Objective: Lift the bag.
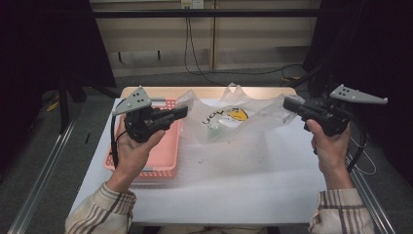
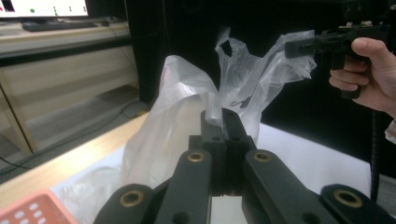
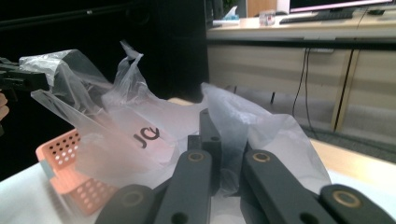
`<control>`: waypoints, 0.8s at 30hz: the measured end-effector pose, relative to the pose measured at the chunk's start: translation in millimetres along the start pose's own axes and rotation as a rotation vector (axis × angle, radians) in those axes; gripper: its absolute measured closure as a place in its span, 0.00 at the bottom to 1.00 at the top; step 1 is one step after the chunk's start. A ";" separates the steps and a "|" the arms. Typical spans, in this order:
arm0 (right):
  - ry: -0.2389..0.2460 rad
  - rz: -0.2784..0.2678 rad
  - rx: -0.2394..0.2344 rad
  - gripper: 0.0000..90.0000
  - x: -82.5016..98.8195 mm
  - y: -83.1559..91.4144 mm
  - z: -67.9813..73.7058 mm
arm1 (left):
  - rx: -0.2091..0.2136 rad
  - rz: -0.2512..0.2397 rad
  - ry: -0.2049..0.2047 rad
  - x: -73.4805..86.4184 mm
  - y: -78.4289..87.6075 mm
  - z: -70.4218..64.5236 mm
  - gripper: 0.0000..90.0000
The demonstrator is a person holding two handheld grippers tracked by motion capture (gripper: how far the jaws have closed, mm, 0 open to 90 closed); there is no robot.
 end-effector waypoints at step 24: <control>0.074 -0.059 0.036 1.00 -83.1 -3.7 1.4 | -0.072 -0.086 0.005 -61.5 6.6 23.9 1.00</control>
Point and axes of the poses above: each handheld gripper's, and its own axes: y roughly backward along the jaws, x roughly out of its underside, z roughly to its left, the point moved 5 cm from there along -y, roughly forward along the jaws, and after that the axes turned 9 degrees about -x, right-handed, at the moved point
